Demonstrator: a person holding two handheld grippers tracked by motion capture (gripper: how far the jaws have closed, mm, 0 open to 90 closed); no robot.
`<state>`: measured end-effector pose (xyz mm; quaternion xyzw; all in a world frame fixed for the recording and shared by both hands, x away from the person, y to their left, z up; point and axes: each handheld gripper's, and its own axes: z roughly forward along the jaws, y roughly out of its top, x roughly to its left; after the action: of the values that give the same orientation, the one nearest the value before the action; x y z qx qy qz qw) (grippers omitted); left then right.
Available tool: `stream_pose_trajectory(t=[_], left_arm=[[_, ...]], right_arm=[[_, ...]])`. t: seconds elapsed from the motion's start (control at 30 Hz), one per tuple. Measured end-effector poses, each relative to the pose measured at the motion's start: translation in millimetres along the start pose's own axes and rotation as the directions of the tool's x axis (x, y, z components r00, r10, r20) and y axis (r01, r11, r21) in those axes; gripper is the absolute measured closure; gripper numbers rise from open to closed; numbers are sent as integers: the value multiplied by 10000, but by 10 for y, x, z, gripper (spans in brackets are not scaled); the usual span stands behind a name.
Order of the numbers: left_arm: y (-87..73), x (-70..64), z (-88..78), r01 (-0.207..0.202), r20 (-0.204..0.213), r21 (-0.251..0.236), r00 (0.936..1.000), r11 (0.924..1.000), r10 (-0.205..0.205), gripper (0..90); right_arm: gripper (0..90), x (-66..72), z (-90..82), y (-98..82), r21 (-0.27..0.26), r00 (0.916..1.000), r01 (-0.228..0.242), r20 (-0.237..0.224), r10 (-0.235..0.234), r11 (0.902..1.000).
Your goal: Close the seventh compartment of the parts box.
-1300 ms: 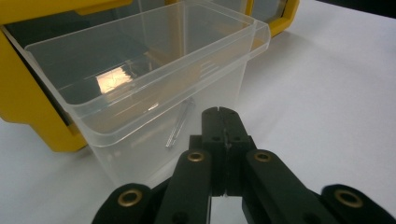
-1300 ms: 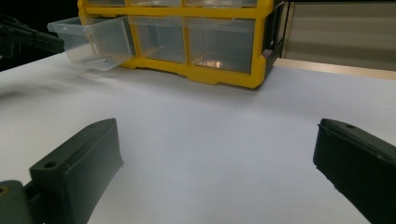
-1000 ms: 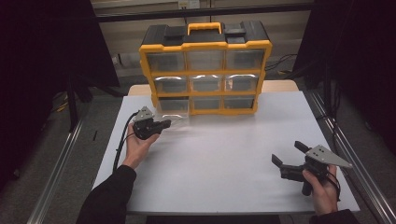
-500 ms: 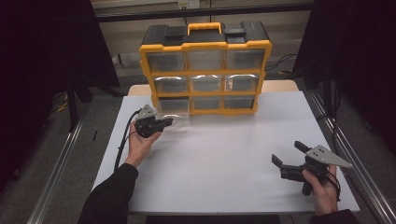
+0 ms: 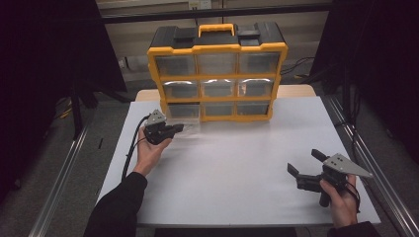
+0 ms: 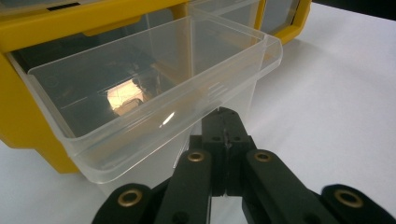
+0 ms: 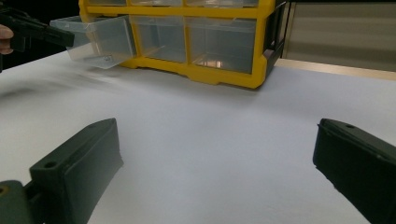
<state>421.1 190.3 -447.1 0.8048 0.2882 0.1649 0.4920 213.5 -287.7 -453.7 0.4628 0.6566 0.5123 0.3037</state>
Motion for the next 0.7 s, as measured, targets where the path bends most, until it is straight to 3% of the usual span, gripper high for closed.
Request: stream_pose_trajectory(t=[0.7], left_arm=[[3, 31, 38, -36, -103, -3, 9999, 10000, 36, 900]], right_arm=[[5, -2, 3, -1, 15, 10000, -12, 13, 12, 10000]])
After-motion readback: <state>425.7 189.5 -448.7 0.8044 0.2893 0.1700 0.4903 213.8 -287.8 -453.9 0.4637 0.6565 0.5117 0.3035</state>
